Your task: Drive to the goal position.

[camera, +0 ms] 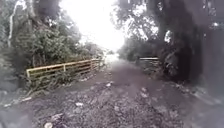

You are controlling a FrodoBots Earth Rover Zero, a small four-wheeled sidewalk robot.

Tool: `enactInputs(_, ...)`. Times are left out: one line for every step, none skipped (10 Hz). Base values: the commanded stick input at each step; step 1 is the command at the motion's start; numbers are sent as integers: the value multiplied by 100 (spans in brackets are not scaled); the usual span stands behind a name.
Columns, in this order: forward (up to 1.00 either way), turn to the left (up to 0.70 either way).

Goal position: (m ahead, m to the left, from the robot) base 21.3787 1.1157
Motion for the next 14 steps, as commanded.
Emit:
enactInputs(70,-35)
enactInputs(70,-35)
enactInputs(70,-32)
enactInputs(70,0)
enactInputs(70,0)
enactInputs(70,0)
enactInputs(70,0)
enactInputs(70,0)
enactInputs(70,0)
enactInputs(70,0)
enactInputs(70,0)
enactInputs(70,0)
enactInputs(70,0)
enactInputs(70,-34)
